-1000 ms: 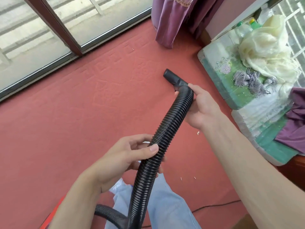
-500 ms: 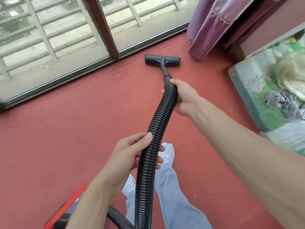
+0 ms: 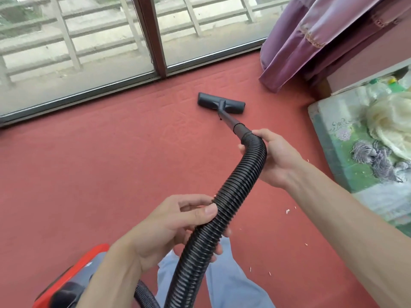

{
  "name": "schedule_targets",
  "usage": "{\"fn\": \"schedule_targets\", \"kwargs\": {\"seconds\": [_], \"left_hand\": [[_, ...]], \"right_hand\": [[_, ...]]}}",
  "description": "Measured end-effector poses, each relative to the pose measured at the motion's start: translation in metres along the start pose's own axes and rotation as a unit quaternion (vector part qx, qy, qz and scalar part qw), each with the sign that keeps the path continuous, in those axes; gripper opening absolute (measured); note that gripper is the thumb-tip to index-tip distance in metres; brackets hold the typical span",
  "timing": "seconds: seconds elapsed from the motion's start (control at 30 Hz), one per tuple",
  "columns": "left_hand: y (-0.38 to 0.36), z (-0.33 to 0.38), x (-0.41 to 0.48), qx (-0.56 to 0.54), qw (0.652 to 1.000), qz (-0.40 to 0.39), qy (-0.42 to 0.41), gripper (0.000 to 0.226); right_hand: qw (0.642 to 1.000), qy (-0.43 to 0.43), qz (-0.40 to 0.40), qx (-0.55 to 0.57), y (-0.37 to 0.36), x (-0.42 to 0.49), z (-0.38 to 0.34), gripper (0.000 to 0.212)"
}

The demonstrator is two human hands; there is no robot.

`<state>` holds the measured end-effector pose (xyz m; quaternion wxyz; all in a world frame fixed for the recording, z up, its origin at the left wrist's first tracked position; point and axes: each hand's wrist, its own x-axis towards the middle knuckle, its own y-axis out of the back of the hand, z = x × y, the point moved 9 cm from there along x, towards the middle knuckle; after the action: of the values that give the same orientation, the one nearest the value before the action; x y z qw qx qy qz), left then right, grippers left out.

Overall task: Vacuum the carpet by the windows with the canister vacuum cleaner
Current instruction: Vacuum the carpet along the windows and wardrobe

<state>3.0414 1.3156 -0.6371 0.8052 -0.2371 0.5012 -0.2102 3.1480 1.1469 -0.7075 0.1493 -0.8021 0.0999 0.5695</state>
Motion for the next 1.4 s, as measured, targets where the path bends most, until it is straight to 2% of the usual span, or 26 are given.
{"fn": "schedule_targets", "kwargs": {"seconds": [0.1,0.27,0.33,0.43,0.53,0.67,0.77,0.9,1.1,1.23,1.3,1.4], "left_hand": [[0.000,0.004,0.003,0.012,1.000,0.015,-0.008,0.042],[0.009,0.010,0.017,0.032,0.985,0.167,-0.040,0.034],[0.006,0.008,0.022,0.030,0.982,0.181,-0.039,0.033],[0.002,0.006,0.025,0.036,0.984,0.170,-0.036,0.035],[-0.007,0.006,0.024,0.044,0.991,0.126,-0.030,0.040],[-0.030,0.003,0.019,0.082,0.997,0.004,0.005,0.044],[-0.044,-0.007,0.007,0.123,0.988,-0.085,0.042,0.046],[-0.053,-0.017,-0.015,0.149,0.976,-0.139,0.077,0.043],[-0.063,-0.032,-0.031,0.247,0.955,-0.139,0.092,0.037],[-0.069,-0.059,-0.024,0.286,0.951,-0.075,0.092,0.037],[-0.069,-0.074,-0.016,0.284,0.953,-0.049,0.088,0.037],[-0.067,-0.086,-0.002,0.273,0.959,-0.006,0.074,0.038]], "right_hand": [[1.000,0.006,0.017,0.007,-0.004,0.007,-0.002,0.016],[0.999,0.028,0.019,-0.013,-0.013,0.040,-0.009,0.022],[1.000,0.023,0.009,-0.009,-0.011,0.047,-0.006,0.027],[0.998,0.037,-0.011,0.047,-0.005,0.046,-0.009,0.026],[0.993,0.073,-0.002,0.090,0.013,0.029,-0.020,0.023],[0.983,0.082,0.024,0.161,0.046,-0.013,-0.010,0.018],[0.974,0.082,0.042,0.205,0.071,-0.048,0.019,0.020],[0.955,0.091,0.059,0.276,0.096,-0.087,0.067,0.014],[0.942,0.095,0.137,0.291,0.133,-0.100,0.138,0.014],[0.939,0.079,0.170,0.288,0.149,-0.081,0.175,0.018],[0.933,0.078,0.179,0.303,0.156,-0.072,0.180,0.017],[0.941,0.068,0.171,0.283,0.166,-0.055,0.176,0.022]]}}
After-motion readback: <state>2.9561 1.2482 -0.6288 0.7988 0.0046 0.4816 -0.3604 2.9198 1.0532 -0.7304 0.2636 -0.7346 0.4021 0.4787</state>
